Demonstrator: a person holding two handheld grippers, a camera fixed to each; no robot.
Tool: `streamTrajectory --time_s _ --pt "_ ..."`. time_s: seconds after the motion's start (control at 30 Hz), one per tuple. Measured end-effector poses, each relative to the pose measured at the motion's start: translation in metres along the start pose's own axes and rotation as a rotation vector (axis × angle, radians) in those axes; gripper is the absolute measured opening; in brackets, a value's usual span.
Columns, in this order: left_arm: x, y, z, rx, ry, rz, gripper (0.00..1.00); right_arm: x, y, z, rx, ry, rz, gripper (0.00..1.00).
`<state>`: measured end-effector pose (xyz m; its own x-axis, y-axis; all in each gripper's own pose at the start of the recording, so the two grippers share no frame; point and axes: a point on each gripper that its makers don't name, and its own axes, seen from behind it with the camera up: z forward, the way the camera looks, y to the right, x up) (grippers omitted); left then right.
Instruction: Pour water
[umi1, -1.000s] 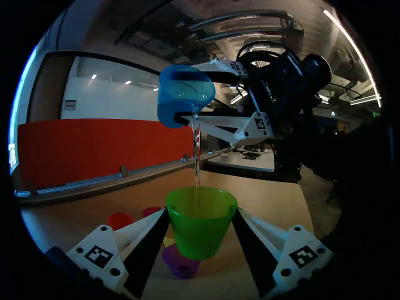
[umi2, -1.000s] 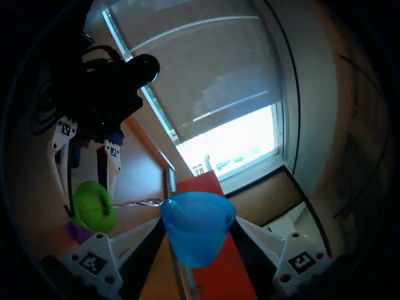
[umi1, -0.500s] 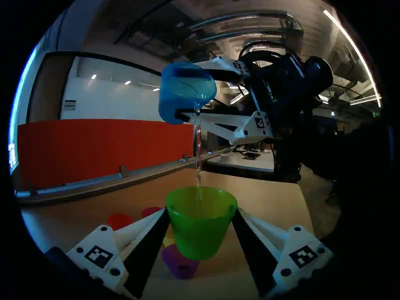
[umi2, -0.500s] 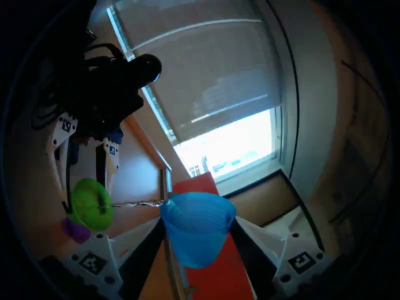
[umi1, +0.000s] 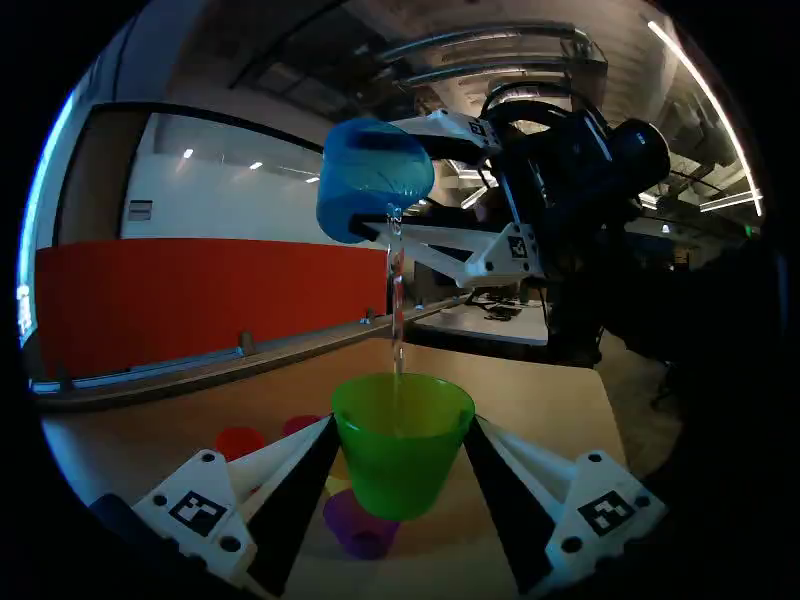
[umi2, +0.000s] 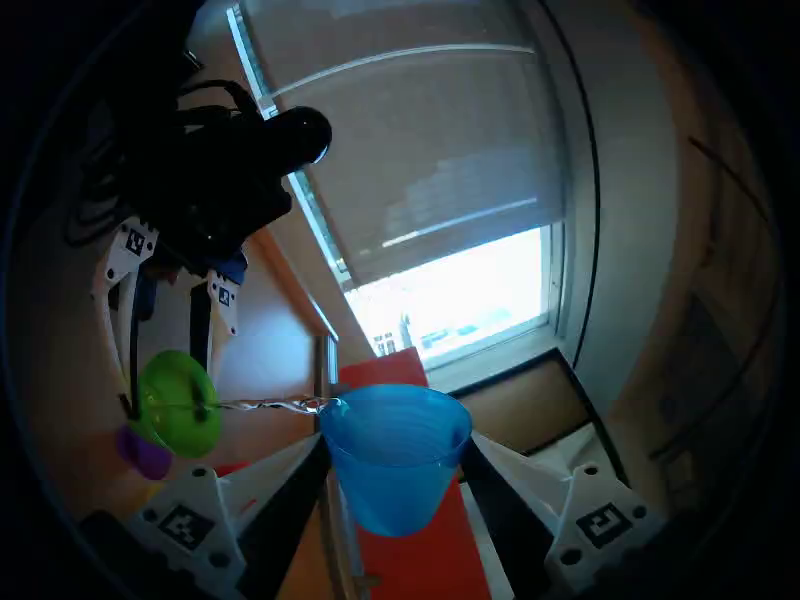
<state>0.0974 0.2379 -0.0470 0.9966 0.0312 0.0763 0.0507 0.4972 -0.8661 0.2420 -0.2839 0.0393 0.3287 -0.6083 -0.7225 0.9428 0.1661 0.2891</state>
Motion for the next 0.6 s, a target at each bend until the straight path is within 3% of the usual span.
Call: streamTrajectory --time_s 0.6 --pt "0.0023 0.0 0.0004 0.001 0.002 -0.001 0.86 0.0 0.0024 -0.0013 -0.008 -0.002 -0.056 0.89"
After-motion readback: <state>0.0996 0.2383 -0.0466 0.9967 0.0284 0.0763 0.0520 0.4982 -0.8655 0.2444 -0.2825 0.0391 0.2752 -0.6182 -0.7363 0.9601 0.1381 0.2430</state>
